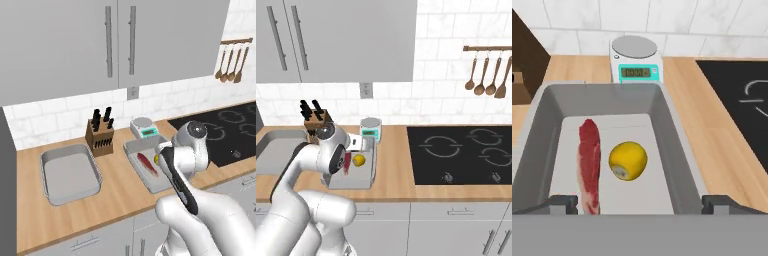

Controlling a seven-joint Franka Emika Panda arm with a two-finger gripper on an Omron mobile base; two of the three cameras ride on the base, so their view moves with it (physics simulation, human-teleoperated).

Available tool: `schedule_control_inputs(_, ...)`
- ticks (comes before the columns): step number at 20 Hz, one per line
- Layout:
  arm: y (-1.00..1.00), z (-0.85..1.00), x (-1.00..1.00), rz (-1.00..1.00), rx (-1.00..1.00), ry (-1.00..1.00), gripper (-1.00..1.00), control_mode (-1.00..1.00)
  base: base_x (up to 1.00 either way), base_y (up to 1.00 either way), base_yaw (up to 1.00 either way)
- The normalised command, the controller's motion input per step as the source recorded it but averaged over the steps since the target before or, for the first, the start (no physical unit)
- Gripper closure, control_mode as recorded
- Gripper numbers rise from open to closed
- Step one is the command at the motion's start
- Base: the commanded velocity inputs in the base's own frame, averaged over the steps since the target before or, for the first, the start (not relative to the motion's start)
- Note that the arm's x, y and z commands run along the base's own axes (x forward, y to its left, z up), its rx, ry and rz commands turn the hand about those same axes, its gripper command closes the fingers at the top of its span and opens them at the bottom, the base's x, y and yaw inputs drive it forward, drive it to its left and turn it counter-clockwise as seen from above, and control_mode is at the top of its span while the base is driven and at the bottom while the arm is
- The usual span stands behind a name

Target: Place one lemon and one steak in each tupperware on the nearby counter, to pack two identical lunches.

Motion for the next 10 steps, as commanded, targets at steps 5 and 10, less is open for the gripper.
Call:
schedule_control_inputs(5, 0.0, 0.22, -1.0, 0.05, 0.0, -0.1, -1.0, -1.0, 0.0, 0.0, 0.0)
schedule_control_inputs(10, 0.0, 0.0, 0.0, 0.0, 0.0, 0.0, -1.0, 1.0, -1.0, 0.15, 0.07)
